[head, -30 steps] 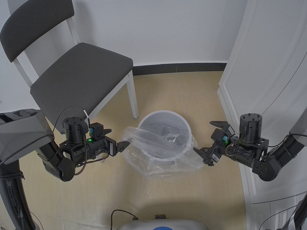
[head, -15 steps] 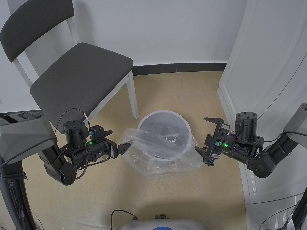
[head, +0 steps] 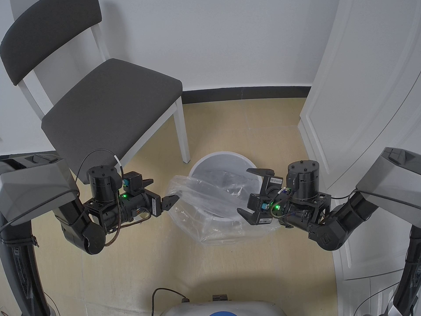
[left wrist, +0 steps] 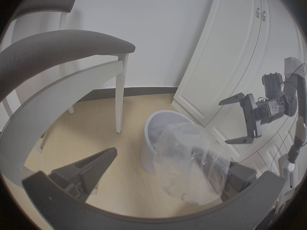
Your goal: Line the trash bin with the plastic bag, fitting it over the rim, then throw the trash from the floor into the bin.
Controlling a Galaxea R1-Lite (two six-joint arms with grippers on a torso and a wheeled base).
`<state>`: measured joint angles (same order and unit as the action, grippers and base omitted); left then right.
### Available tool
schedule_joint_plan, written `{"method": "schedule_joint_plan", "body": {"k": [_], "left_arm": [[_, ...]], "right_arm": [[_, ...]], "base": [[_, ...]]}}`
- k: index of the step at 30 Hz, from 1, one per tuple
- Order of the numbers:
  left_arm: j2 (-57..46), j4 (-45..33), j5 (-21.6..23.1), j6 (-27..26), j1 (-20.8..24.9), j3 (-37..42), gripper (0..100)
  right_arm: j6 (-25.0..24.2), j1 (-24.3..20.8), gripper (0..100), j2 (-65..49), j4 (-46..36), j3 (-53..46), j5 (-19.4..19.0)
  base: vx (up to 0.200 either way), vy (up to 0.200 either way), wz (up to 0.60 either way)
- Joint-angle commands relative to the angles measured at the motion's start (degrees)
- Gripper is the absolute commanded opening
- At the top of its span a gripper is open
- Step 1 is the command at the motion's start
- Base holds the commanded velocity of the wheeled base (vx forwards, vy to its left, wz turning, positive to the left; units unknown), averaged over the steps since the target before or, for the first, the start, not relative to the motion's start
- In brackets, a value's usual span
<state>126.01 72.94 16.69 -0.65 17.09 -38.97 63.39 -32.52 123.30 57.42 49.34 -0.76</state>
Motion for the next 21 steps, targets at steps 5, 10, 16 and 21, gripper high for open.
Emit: {"method": "schedule_joint_plan", "body": {"k": [5, 10, 16, 21], "left_arm": [[0.2, -0.1, 0.0, 0.0, 0.1, -0.9, 100], [0.6, -0.2, 0.0, 0.0, 0.0, -1.1, 100], [0.6, -0.2, -0.1, 0.0, 0.0, -1.1, 100], [0.6, -0.2, -0.1, 0.0, -0.1, -1.0, 100]], "right_arm": [[-1.2, -2.2, 100, 1.0, 0.0, 0.2, 0.0], [-3.8, -5.2, 100, 1.0, 0.2, -1.0, 0.1], [-6.9, -7.7, 100, 3.4, 0.9, -0.1, 0.4], [-7.3, -7.7, 100, 5.5, 0.9, 1.8, 0.5]], "base": [[0.000, 0.000, 0.00], [0.000, 0.000, 0.00], [0.000, 0.000, 0.00], [0.000, 0.000, 0.00]]}}
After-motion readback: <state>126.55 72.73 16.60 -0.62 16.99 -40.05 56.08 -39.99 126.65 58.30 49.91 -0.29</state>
